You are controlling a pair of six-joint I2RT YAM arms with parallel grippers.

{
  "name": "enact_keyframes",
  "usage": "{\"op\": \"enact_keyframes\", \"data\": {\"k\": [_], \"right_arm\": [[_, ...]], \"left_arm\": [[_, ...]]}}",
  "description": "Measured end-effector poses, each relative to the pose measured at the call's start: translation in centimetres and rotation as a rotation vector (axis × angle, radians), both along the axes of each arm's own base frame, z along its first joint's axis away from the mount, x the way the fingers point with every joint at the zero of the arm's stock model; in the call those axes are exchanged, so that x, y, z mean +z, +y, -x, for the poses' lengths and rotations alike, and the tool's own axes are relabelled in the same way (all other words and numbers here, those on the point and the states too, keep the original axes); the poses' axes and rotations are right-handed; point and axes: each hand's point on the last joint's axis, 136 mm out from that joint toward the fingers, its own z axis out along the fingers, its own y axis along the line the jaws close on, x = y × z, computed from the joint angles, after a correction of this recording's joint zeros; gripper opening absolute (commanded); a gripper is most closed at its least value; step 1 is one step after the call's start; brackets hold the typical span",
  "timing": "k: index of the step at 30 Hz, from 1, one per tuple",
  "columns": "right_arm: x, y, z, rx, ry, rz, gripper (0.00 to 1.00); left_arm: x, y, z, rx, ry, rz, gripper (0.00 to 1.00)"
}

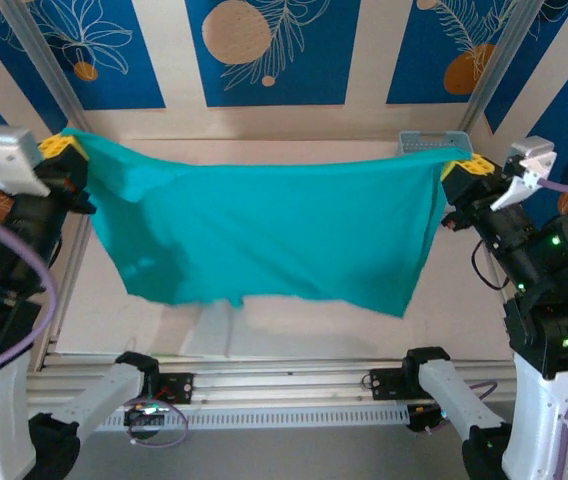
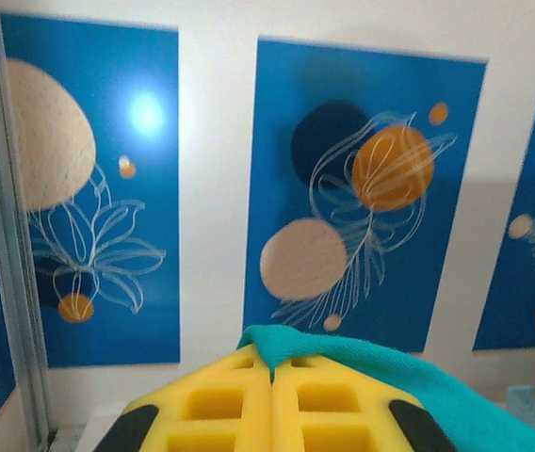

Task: Fold the inside-out t-shirt

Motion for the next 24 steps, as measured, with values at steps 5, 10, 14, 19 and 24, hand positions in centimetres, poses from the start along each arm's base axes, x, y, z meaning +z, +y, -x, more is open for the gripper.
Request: {"op": "enact_keyframes", "data": {"k": [5,10,14,19,24], "right_arm": [[-5.3,0.2,-6.9,-0.016,0.144,0.022,0.00],[-15.0,0.5,-17.2,-0.042,0.366,0.057,0.00],[-25.4,0.8,-26.7,-0.059,0.579,0.076,0.07],[-36.9,0.1,-37.1,-0.131,0.794,0.103,0.36],[-42.6,-0.8,-37.0,-0.194,0.955,0.171,0.46]], "left_arm": [[-7.2,-1.7,-9.6,0.059,0.202,-0.075,0.00],[-17.7,-3.8,-19.2,0.074,0.418,-0.145,0.00],[-27.0,-4.6,-27.1,0.093,0.575,-0.179,0.19],[-37.2,-5.4,-37.9,0.107,0.735,-0.171,0.49],[-43.0,-6.2,-40.7,0.083,0.866,-0.152,0.62]]}}
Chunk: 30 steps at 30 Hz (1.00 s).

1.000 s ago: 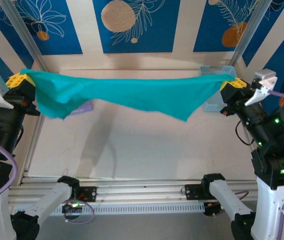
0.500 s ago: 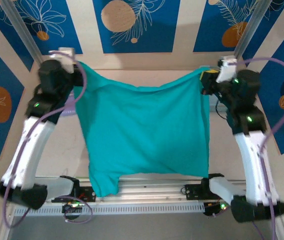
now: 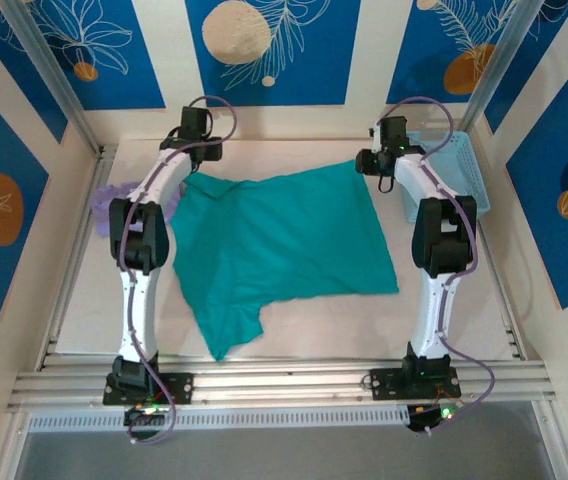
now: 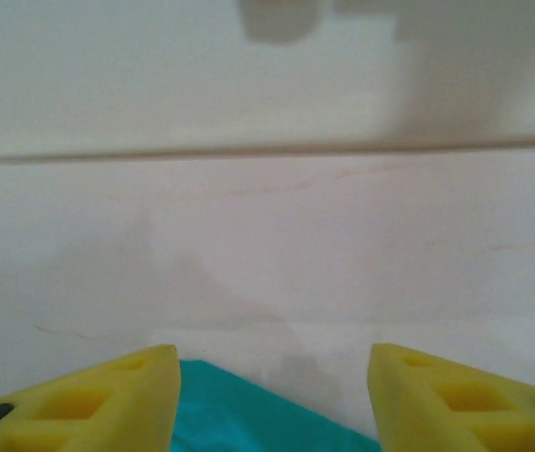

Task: Fold the inside-out t-shirt

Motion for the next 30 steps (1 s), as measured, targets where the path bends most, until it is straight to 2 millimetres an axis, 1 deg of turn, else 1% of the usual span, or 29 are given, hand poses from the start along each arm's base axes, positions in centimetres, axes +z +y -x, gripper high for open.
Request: {"op": "enact_keyframes", "data": {"k": [1,3,4,6,8,9,10,11,13,14,16,17,19,20,22,26,28,30], "right_arm": [[0.2,0.0,0.6,-0.001,0.007,0.012,0.46],[1.1,0.4,2.2,0.003,0.012,0.024,0.47],[1.8,0.9,3.4,0.011,0.012,0.023,0.48],[3.4,1.9,5.9,0.026,0.002,0.012,0.48],[5.0,3.2,9.0,0.047,-0.015,-0.018,0.50],[5.5,3.8,10.2,0.057,-0.021,-0.038,0.51],[5.9,4.6,11.8,0.070,-0.026,-0.070,0.55],[6.0,5.4,13.3,0.085,-0.032,-0.105,0.59],[5.2,6.4,16.2,0.108,-0.016,-0.164,0.61],[4.5,6.8,17.6,0.117,0.006,-0.185,0.61],[3.0,7.5,19.4,0.128,0.051,-0.208,0.62],[2.5,7.9,19.9,0.135,0.068,-0.212,0.62],[1.9,8.4,20.5,0.145,0.091,-0.215,0.63],[1.9,8.7,20.7,0.146,0.094,-0.219,0.63],[2.0,9.0,21.2,0.148,0.090,-0.227,0.64],[1.6,8.8,23.2,0.130,0.099,-0.248,0.66],[1.1,8.5,24.2,0.117,0.111,-0.249,0.68],[0.4,8.1,25.5,0.098,0.128,-0.243,0.70]], "left_arm": [[-0.5,-0.1,0.7,-0.001,0.031,0.011,0.63],[-0.7,-0.3,2.7,-0.008,0.064,0.045,0.65],[-0.7,-0.3,4.4,-0.010,0.083,0.065,0.66],[-0.3,-0.2,8.6,-0.012,0.115,0.116,0.66],[0.9,-0.5,12.7,-0.020,0.109,0.201,0.66],[1.5,-0.8,14.3,-0.028,0.097,0.245,0.66],[2.0,-1.1,16.0,-0.036,0.080,0.300,0.66],[2.4,-1.5,17.4,-0.045,0.060,0.353,0.66],[2.0,-2.2,20.4,-0.055,0.062,0.442,0.66],[1.2,-2.5,21.8,-0.058,0.076,0.480,0.66],[-0.6,-3.1,24.3,-0.058,0.126,0.521,0.67],[-1.8,-3.2,25.7,-0.054,0.160,0.527,0.67],[-3.1,-3.2,27.6,-0.049,0.210,0.524,0.67],[-3.3,-3.1,28.4,-0.047,0.226,0.518,0.67],[-2.7,-2.9,29.4,-0.050,0.224,0.503,0.67],[-0.5,-3.1,31.2,-0.076,0.184,0.469,0.68],[-0.4,-3.5,32.5,-0.094,0.192,0.455,0.68],[-1.4,-3.9,34.4,-0.105,0.237,0.436,0.68]]}}
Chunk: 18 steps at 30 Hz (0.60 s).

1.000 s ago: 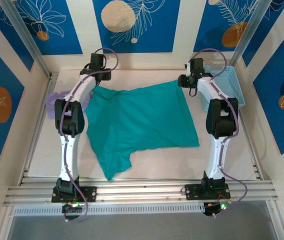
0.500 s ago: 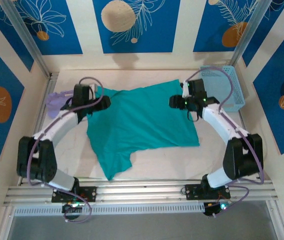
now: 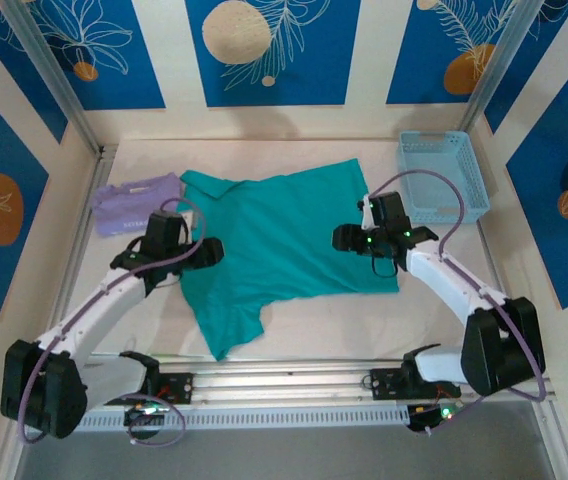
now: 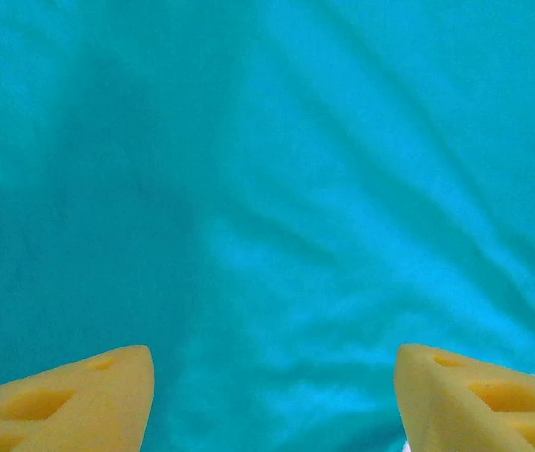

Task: Fold the inside-out t-shirt

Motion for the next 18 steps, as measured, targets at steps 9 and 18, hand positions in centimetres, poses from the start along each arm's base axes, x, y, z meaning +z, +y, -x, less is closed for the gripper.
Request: {"op": "enact_keyframes", "data": {"k": [9,18], "right_arm": [[-3.0,-3.6,4.0,-0.137,0.138,0.085,0.72],[-5.8,-7.1,6.5,-0.307,0.272,0.098,0.70]], "left_arm": [[-6.1,-1.6,10.6,-0.120,0.281,-0.122,0.67],[-8.9,-1.8,16.6,-0.179,0.439,-0.254,0.66]]}}
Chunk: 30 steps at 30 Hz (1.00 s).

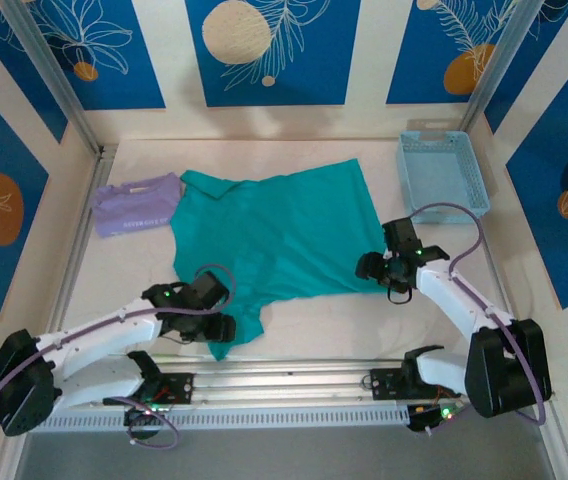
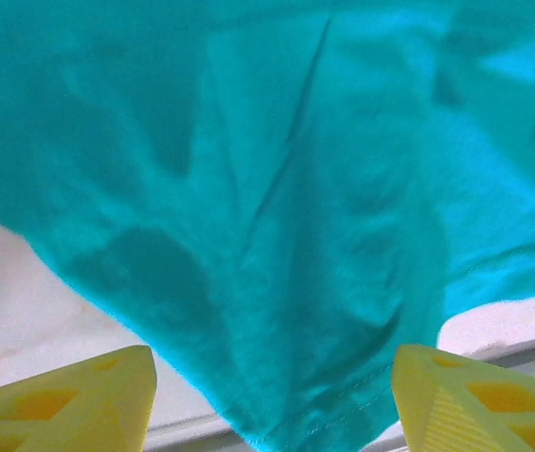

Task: Fold the inside-out t-shirt

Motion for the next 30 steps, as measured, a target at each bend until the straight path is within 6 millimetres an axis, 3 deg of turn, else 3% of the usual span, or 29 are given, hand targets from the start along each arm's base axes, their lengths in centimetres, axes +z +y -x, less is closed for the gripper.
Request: {"op": "enact_keyframes", "data": {"k": [6,10,14,20,25,28,30], "right_arm": [[-1.3,-3.3,0.9,-0.183,0.033,-0.049,0.67],[-1.9,-4.8,1.1,-0.284,0.034,-0.083,0.65],[-2.5,-5.0,0.6,-0.311,0.040,-0.089,0.65],[-4.5,-5.1,0.6,-0.327,0.122,-0.070,0.62],[-4.8,-5.3,0.7,-0.341,0.166,-0.050,0.54],[-4.9,-5.6,0.9,-0.345,0.181,-0.034,0.30],[-4.9,-5.8,1.0,-0.349,0.185,-0.027,0.22]], "left_arm": [[-0.6,0.7,1.7,0.013,0.038,-0.050,0.65],[-1.3,0.9,1.9,0.031,0.051,-0.058,0.59],[-3.1,1.2,2.4,0.044,0.087,-0.081,0.51],[-3.4,1.7,2.4,0.050,0.090,-0.122,0.32],[-3.4,2.4,2.4,0.052,0.082,-0.149,0.11],[-3.3,2.6,2.4,0.055,0.071,-0.152,0.04],[-3.2,2.6,2.3,0.054,0.063,-0.146,0.00]]}}
